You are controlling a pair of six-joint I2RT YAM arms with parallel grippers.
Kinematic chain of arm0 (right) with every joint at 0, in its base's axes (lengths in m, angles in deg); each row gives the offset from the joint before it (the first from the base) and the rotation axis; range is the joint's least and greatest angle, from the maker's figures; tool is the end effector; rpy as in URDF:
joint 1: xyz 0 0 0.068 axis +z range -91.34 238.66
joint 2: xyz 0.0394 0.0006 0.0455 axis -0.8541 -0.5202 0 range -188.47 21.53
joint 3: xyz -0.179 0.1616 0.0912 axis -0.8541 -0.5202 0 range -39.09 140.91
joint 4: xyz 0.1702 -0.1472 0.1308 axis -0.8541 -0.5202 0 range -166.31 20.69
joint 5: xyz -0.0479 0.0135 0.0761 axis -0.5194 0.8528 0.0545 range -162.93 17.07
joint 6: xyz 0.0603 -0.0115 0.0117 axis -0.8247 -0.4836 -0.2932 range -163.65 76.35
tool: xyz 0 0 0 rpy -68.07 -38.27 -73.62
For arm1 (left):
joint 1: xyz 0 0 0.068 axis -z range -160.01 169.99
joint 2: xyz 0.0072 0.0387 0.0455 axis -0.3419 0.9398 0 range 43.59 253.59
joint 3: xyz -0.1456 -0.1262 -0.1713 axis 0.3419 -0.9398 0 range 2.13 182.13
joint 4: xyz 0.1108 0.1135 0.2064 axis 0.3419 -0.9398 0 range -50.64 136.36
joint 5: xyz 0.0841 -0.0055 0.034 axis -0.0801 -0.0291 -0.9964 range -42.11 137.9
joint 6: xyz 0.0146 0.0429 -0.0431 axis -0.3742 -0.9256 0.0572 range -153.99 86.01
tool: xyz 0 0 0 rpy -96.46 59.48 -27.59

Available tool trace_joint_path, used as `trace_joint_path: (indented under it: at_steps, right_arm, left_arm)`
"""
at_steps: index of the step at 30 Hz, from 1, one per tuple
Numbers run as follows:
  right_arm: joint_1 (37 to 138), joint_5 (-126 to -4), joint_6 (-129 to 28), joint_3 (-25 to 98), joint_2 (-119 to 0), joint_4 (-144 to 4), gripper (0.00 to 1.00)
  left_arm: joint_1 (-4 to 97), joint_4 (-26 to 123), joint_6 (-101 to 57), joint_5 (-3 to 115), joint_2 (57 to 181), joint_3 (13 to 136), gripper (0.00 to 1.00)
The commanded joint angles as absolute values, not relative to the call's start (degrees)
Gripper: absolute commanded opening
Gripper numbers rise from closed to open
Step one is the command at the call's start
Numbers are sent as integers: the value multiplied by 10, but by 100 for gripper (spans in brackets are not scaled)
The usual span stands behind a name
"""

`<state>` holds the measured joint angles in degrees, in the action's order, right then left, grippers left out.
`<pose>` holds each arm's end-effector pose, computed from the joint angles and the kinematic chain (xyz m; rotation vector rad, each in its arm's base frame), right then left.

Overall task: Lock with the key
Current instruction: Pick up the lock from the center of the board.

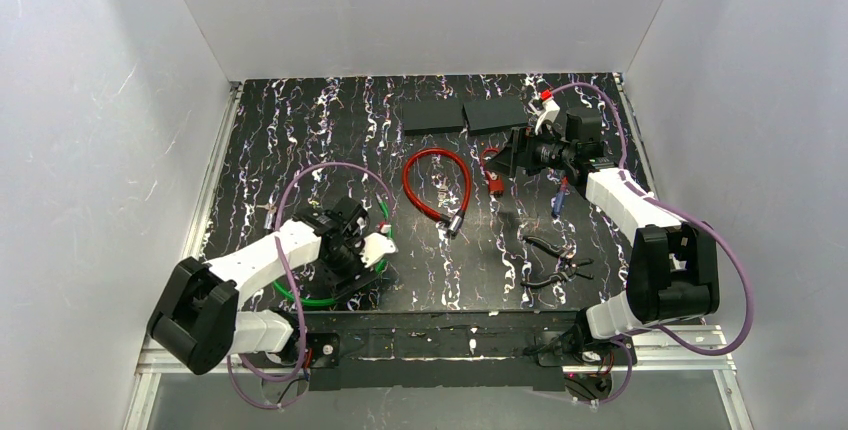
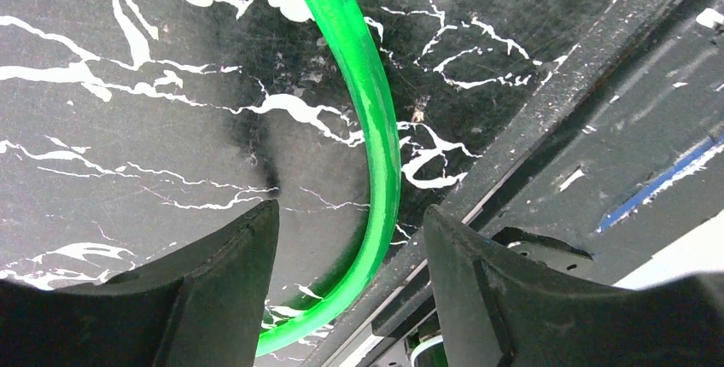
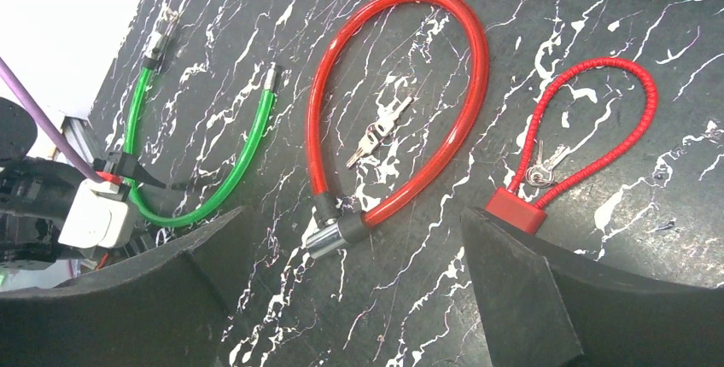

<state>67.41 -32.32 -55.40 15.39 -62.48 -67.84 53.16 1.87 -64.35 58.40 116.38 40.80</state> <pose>0.3243 0.0814 0.2410 -0.3944 2.0247 0.9483 0.1675 -0.1199 0.1454 1.5680 2.4812 -0.2771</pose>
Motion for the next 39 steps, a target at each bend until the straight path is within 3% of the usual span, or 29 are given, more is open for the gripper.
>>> trace_joint_path:
  at_steps: [1, 10, 12, 16, 20, 24, 32, 39]
  right_arm:
    - [677, -330, -545, 151, -626, -658, 98]
    - [677, -335, -545, 153, -630, -661, 98]
    - [677, -335, -543, 152, -629, -661, 98]
    - [677, -336, -543, 151, -628, -661, 98]
    - [677, -336, -543, 151, -628, -661, 98]
    - [677, -338, -541, 149, -624, -661, 98]
    - [677, -339, -539, 150, -621, -661, 98]
    - [677, -344, -553, 140, -614, -643, 98]
  left_arm:
    - [552, 47, -625, 556, 1165, 390, 60]
    - [572, 77, -608, 500, 1207, 399, 50]
    - [572, 83, -591, 488, 1218, 404, 43]
    - [559, 78, -573, 492, 1242, 430, 20]
    - [514, 92, -543, 495, 1266, 471, 15]
    - [472, 111, -514, 487, 1291, 508, 15]
    - [460, 124, -497, 479, 1352, 534, 41]
    - [459, 95, -476, 506, 1392, 573, 36]
